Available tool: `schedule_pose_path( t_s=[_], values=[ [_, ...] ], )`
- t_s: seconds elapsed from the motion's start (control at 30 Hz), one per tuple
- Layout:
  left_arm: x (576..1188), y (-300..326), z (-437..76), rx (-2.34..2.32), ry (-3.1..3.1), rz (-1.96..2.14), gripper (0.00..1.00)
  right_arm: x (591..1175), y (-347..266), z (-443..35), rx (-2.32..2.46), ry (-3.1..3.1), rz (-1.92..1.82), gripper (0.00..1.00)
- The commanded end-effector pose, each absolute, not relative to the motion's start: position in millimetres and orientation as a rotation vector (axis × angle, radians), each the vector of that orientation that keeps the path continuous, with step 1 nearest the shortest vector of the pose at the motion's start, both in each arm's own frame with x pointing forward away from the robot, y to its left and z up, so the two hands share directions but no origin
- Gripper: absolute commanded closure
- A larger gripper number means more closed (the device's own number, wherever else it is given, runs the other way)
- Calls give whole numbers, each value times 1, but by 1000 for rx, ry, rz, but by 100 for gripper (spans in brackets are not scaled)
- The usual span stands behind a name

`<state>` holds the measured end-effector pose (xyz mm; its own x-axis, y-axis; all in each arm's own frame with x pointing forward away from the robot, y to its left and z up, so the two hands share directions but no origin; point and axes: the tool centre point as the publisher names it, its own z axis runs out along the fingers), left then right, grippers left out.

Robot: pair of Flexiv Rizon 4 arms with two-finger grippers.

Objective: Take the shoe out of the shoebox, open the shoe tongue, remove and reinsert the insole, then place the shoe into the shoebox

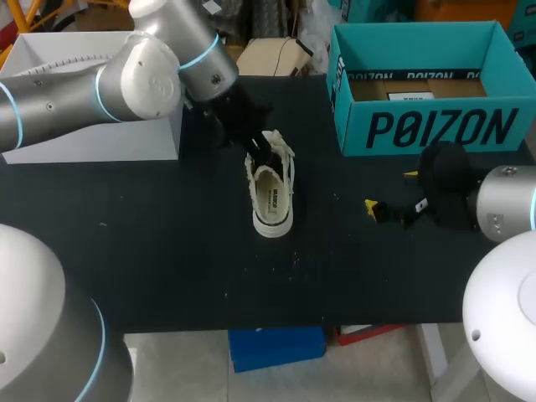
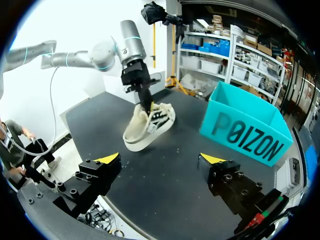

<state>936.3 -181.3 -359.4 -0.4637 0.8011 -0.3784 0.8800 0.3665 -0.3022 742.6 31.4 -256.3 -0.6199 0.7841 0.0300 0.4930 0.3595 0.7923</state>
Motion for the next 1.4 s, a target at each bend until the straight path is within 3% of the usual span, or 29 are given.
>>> schedule_pose_path(
  t_s=[0.03,0.53,0.57,0.6,0.63,1.07,1.2,1.4],
  values=[
    [930,-170,-347,1513,2449,-680,100,743,32,-257,1123,2275,1138,0],
    [873,-96,-292,932,2650,-976,100,743,32,-257,1123,2275,1138,0],
    [868,-89,-291,883,2675,-977,94,743,32,-257,1123,2275,1138,0],
    [862,-83,-292,843,2727,-989,65,743,32,-257,1123,2275,1138,0],
    [855,-79,-292,814,2768,-999,0,743,32,-257,1123,2275,1138,0],
    [855,-79,-292,814,2768,-999,0,743,32,-257,1123,2275,1138,0],
    [853,-76,-297,533,2788,-1250,0,743,32,-257,1123,2275,1138,0],
    [843,-54,-290,398,2821,-1278,0,743,32,-257,1123,2275,1138,0]
  ],
)
